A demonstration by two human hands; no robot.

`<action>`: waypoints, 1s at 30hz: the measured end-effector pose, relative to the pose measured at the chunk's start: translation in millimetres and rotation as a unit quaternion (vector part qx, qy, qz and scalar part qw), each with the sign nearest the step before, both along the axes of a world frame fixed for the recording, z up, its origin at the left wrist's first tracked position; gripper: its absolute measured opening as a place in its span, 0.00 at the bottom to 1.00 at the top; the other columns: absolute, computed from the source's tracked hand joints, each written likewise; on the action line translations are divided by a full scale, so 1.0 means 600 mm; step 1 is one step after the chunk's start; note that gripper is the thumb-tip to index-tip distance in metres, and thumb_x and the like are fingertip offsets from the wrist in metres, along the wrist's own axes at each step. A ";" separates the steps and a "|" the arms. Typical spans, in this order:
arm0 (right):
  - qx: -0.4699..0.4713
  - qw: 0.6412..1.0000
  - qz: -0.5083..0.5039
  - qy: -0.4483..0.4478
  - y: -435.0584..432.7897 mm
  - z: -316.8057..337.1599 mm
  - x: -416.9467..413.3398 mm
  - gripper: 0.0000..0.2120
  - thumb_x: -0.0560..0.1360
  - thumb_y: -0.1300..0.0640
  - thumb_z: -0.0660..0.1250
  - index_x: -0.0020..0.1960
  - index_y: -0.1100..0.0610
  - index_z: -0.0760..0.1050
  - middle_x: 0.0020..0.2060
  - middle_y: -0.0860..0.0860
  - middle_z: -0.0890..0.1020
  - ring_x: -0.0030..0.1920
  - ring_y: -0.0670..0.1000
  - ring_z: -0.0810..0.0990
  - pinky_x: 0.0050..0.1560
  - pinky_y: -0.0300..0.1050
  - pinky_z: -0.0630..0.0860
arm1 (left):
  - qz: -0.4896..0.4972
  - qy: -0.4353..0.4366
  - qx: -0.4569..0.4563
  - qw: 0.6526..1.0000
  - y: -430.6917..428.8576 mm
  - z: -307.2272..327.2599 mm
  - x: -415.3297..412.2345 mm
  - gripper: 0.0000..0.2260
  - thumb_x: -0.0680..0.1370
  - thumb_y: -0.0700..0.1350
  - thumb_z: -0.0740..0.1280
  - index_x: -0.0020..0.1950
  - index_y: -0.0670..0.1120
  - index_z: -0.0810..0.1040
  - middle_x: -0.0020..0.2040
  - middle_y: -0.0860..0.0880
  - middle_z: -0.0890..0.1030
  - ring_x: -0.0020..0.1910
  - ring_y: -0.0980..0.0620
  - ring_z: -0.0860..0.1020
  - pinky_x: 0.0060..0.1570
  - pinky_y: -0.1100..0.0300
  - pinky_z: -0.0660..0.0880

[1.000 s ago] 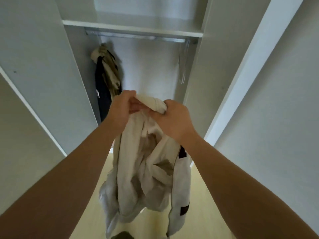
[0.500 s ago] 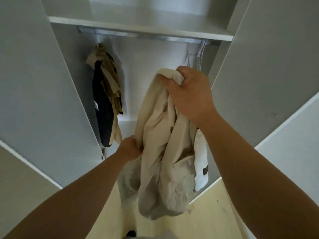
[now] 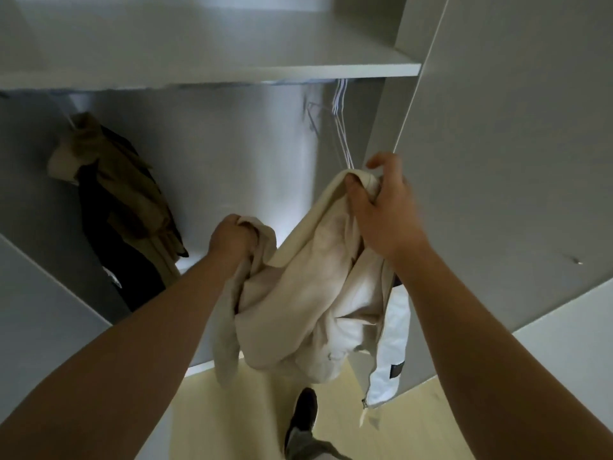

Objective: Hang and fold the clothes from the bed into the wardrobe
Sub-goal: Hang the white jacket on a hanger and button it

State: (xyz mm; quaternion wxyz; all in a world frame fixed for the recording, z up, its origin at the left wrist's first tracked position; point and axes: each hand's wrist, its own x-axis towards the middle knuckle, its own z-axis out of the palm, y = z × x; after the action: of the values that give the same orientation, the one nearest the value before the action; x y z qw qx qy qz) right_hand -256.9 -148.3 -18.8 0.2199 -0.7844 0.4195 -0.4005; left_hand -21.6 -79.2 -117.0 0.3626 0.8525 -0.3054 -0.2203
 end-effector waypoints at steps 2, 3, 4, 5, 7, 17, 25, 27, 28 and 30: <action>0.013 1.000 -0.016 0.002 -0.045 -0.032 0.018 0.12 0.79 0.45 0.61 0.62 0.44 0.67 0.57 0.50 0.74 0.41 0.43 0.72 0.49 0.40 0.66 | 0.000 -0.011 -0.035 0.999 -0.050 0.026 0.035 0.11 0.83 0.37 0.56 0.51 0.39 0.78 0.55 0.40 0.78 0.55 0.42 0.76 0.53 0.56 0.69; 0.020 1.000 -0.018 0.000 -0.068 -0.045 0.027 0.12 0.80 0.47 0.60 0.63 0.45 0.69 0.59 0.50 0.72 0.43 0.42 0.71 0.50 0.39 0.66 | -0.001 -0.021 -0.047 0.999 -0.073 0.041 0.051 0.13 0.82 0.36 0.55 0.41 0.43 0.75 0.47 0.43 0.78 0.49 0.44 0.75 0.45 0.59 0.67; 0.023 1.000 -0.015 -0.005 -0.089 -0.056 0.036 0.12 0.81 0.50 0.59 0.64 0.47 0.71 0.61 0.51 0.72 0.46 0.43 0.71 0.52 0.38 0.66 | -0.001 -0.041 -0.057 0.998 -0.096 0.057 0.066 0.15 0.81 0.37 0.55 0.34 0.44 0.69 0.39 0.45 0.75 0.43 0.46 0.73 0.38 0.60 0.64; 0.021 1.000 -0.007 -0.012 -0.110 -0.065 0.046 0.12 0.81 0.54 0.59 0.63 0.49 0.74 0.61 0.51 0.72 0.49 0.42 0.71 0.53 0.36 0.66 | -0.001 -0.065 -0.066 0.996 -0.117 0.071 0.080 0.17 0.80 0.38 0.57 0.31 0.45 0.65 0.32 0.47 0.71 0.37 0.50 0.72 0.31 0.62 0.62; 0.034 0.999 0.009 -0.024 -0.153 -0.080 0.067 0.13 0.78 0.60 0.59 0.59 0.53 0.79 0.59 0.50 0.76 0.51 0.41 0.71 0.53 0.29 0.65 | -0.008 -0.117 -0.085 0.989 -0.155 0.098 0.106 0.16 0.77 0.43 0.61 0.29 0.45 0.66 0.27 0.50 0.68 0.26 0.58 0.68 0.24 0.67 0.62; 0.260 0.941 -0.150 0.159 -0.321 -0.159 0.196 0.26 0.78 0.36 0.54 0.47 0.57 0.78 0.42 0.57 0.81 0.43 0.58 0.79 0.43 0.45 0.72 | -0.149 -0.171 -0.016 0.974 -0.267 0.106 0.220 0.21 0.75 0.50 0.67 0.28 0.37 0.71 0.25 0.43 0.67 0.26 0.46 0.68 0.29 0.56 0.62; 0.242 0.906 -0.281 0.202 -0.361 -0.201 0.245 0.20 0.78 0.49 0.58 0.67 0.53 0.61 0.44 0.53 0.79 0.42 0.57 0.77 0.43 0.49 0.72 | -0.195 0.039 0.035 0.979 -0.314 0.100 0.284 0.14 0.68 0.51 0.76 0.39 0.40 0.84 0.34 0.47 0.79 0.32 0.51 0.77 0.32 0.61 0.71; 0.227 0.907 -0.299 0.191 -0.376 -0.209 0.245 0.16 0.78 0.49 0.61 0.62 0.52 0.61 0.42 0.54 0.78 0.39 0.57 0.74 0.41 0.49 0.71 | -0.175 0.189 0.034 0.966 -0.309 0.098 0.297 0.11 0.60 0.52 0.78 0.34 0.45 0.85 0.34 0.47 0.82 0.30 0.49 0.79 0.31 0.62 0.73; 0.221 0.908 -0.302 0.187 -0.384 -0.212 0.243 0.13 0.78 0.50 0.62 0.58 0.52 0.61 0.41 0.54 0.78 0.38 0.57 0.74 0.40 0.49 0.71 | -0.169 0.256 0.025 0.952 -0.308 0.094 0.304 0.10 0.60 0.51 0.76 0.33 0.45 0.85 0.34 0.46 0.83 0.30 0.48 0.80 0.32 0.62 0.75; 0.211 0.911 -0.300 0.191 -0.394 -0.217 0.239 0.09 0.76 0.52 0.61 0.52 0.52 0.62 0.39 0.53 0.74 0.39 0.57 0.72 0.41 0.50 0.71 | -0.164 0.348 -0.006 0.923 -0.309 0.084 0.312 0.08 0.67 0.47 0.72 0.30 0.45 0.84 0.32 0.46 0.83 0.28 0.49 0.81 0.31 0.63 0.77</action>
State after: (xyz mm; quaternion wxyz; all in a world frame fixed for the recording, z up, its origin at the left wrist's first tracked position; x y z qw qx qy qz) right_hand -113.7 -384.7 -149.0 0.1658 -0.6183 0.7437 -0.1925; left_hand 165.7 -264.9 -66.4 0.4100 0.6582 -0.2970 -0.5572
